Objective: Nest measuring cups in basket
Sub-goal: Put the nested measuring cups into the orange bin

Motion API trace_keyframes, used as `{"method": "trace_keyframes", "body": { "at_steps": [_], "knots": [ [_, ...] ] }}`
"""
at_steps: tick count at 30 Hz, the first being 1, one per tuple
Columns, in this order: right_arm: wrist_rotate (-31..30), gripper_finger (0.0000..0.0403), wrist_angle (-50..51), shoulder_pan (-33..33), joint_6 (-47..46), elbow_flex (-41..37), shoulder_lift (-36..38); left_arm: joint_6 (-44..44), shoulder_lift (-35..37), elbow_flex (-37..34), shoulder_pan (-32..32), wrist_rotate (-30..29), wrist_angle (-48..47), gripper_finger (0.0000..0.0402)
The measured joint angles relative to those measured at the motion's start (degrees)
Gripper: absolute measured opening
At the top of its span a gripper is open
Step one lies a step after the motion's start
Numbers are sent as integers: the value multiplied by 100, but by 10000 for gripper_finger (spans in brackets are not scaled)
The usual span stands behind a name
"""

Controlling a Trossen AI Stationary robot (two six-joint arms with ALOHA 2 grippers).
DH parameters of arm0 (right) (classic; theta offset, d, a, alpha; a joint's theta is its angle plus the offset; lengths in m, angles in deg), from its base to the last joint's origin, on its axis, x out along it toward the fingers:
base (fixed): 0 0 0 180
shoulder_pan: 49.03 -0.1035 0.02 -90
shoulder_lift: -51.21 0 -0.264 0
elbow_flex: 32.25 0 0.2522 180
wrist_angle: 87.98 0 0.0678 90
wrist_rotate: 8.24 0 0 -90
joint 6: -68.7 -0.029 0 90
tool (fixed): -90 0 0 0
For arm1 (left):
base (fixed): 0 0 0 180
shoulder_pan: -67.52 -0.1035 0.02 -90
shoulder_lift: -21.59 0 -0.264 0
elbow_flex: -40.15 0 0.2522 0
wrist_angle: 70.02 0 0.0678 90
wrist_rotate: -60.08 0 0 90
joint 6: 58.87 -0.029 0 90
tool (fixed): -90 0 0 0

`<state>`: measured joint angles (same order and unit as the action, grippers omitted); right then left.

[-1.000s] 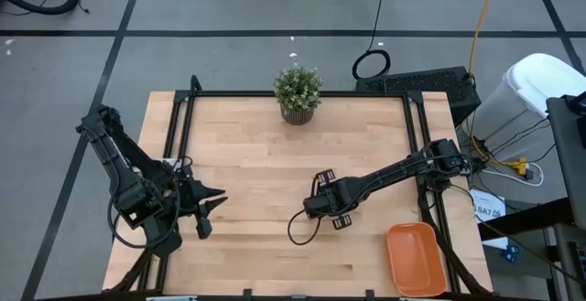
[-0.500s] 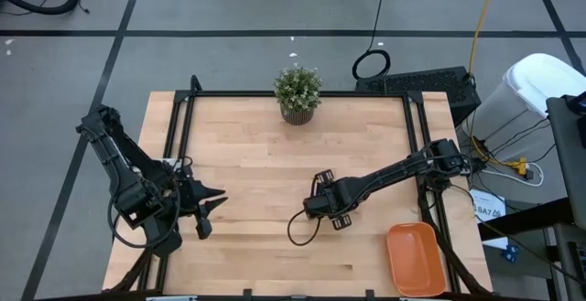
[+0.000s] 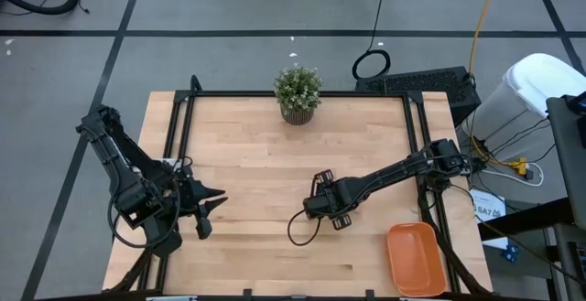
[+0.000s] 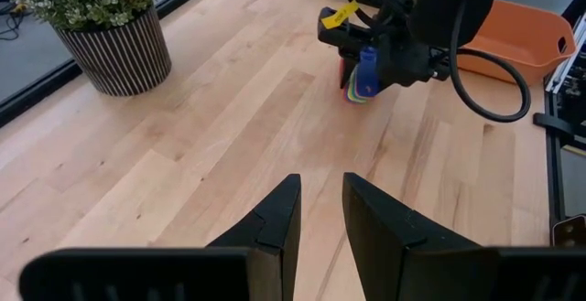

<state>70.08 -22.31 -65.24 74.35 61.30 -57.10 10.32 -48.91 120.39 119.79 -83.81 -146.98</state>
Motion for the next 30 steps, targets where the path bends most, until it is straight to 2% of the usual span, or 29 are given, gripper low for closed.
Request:
{"method": "trace_keyframes", "body": {
  "at_steps": [16,19,30],
  "knots": [
    [-11,122,-117,-2,0,2,0,-2,0,0,0,92,-1,88],
    [-11,126,-136,-2,0,0,0,0,0,0,0,92,-1,88],
    [-9,179,-155,-2,106,2,0,3,0,0,0,92,-2,88]
  ]
}}
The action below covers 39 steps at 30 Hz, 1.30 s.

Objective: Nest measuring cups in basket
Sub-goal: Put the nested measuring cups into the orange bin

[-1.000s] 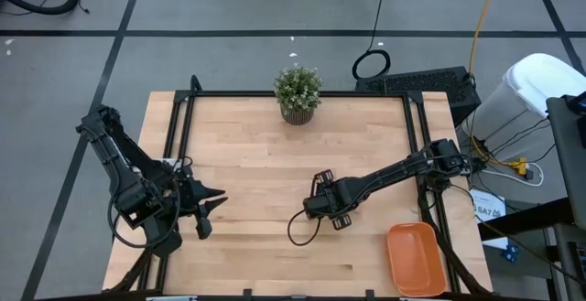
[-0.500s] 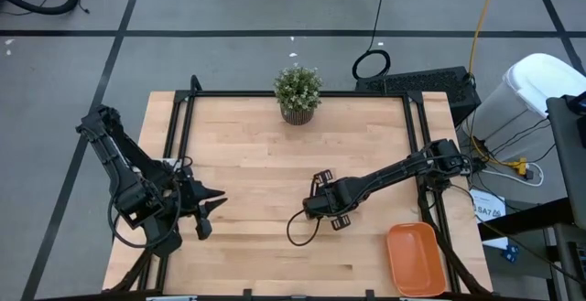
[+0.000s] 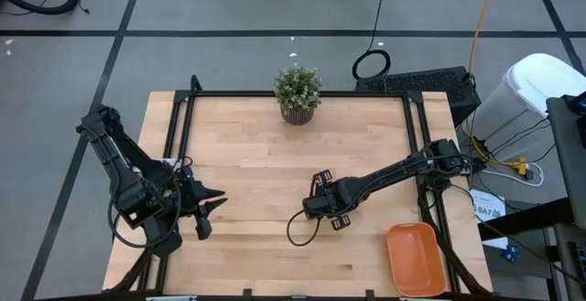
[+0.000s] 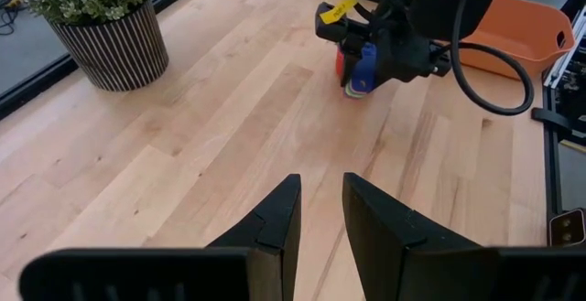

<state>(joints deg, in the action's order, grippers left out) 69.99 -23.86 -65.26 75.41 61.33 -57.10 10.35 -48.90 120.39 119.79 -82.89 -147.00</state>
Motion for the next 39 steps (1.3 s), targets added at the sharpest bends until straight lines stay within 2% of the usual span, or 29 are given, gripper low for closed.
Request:
{"method": "trace_keyframes", "body": {
  "at_steps": [10,17,22,25,39],
  "knots": [
    [-324,217,-349,-39,41,0,481,3,0,0,1,0,-2,88],
    [-327,241,32,-72,-384,4,1008,4,0,0,2,5,-4,88],
    [-289,242,877,-230,-893,4,1143,10,0,0,2,46,-4,88],
    [-25,242,1219,-380,-1188,3,1137,10,1,0,2,47,-4,88],
    [302,242,1330,-721,-1847,-662,1139,10,1,0,74,57,1,88]
  ]
}}
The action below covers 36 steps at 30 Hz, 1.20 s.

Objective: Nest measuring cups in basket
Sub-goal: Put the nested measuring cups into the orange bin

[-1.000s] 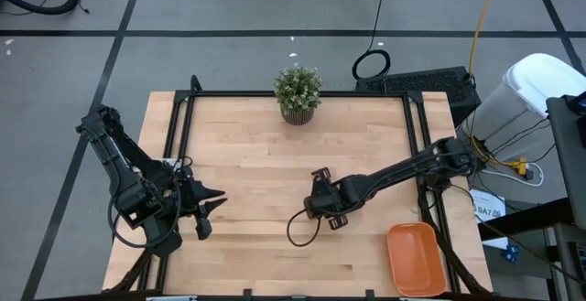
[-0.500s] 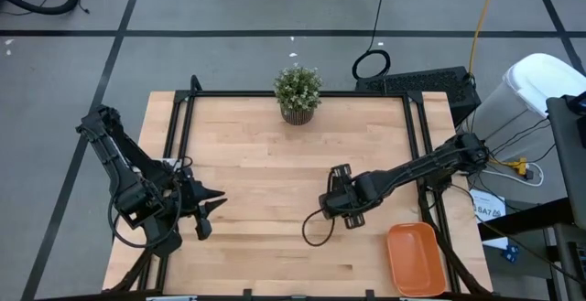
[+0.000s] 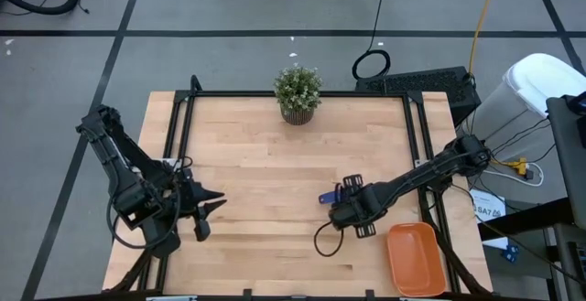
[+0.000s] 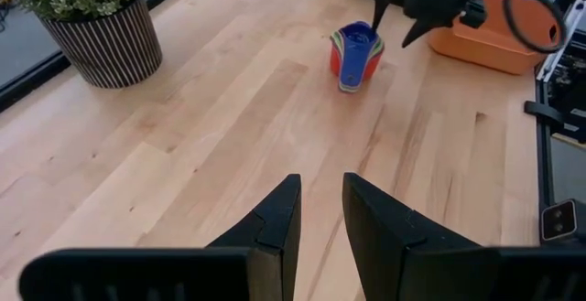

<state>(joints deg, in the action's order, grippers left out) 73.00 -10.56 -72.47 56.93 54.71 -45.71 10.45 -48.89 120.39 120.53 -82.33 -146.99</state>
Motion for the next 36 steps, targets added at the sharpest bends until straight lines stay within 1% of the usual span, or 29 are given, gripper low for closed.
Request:
{"method": "trace_keyframes", "body": {
  "at_steps": [5,12,27,36],
  "knots": [
    [-11,242,-26,6,-64,-353,0,0,1,0,37,0,-1,88],
    [-87,242,-369,6,-193,-774,20,0,0,0,36,0,-1,88],
    [-203,241,-809,10,-124,-800,15,68,1,0,36,-2,-1,88],
    [-238,210,-894,15,-203,-800,11,68,1,0,36,-2,1,88]
  ]
}}
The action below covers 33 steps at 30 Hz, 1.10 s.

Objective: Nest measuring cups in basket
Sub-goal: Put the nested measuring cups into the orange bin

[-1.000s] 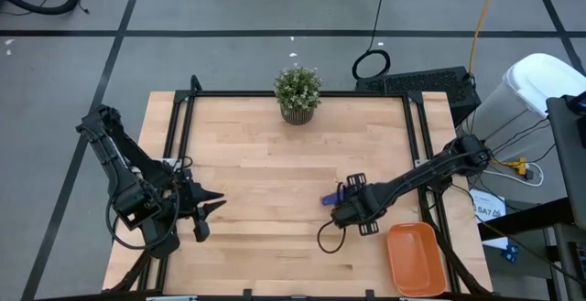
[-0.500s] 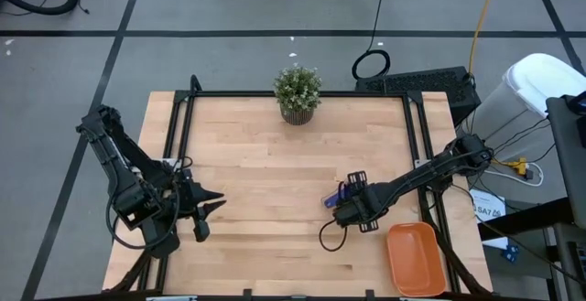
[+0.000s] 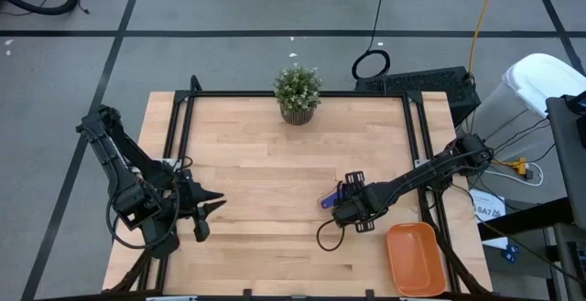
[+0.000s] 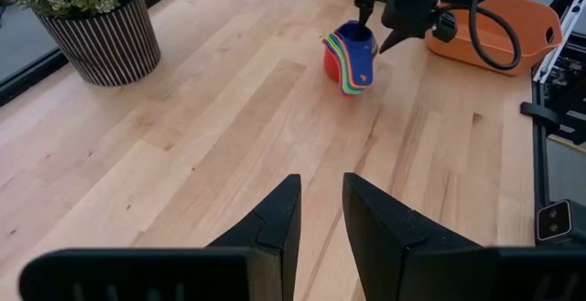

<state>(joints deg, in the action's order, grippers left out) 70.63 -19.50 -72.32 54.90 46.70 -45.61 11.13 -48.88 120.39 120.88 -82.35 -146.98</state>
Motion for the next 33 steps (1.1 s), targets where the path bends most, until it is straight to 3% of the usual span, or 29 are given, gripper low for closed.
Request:
{"method": "trace_keyframes", "body": {
  "at_steps": [13,24,33],
  "knots": [
    [-90,189,2,0,-50,-7,-7,73,0,0,74,-2,4,88],
    [-103,128,-31,0,-48,-7,-9,83,0,0,81,-2,4,88],
    [-81,108,-31,0,-48,-7,-11,103,0,0,81,-2,4,88]
  ]
}}
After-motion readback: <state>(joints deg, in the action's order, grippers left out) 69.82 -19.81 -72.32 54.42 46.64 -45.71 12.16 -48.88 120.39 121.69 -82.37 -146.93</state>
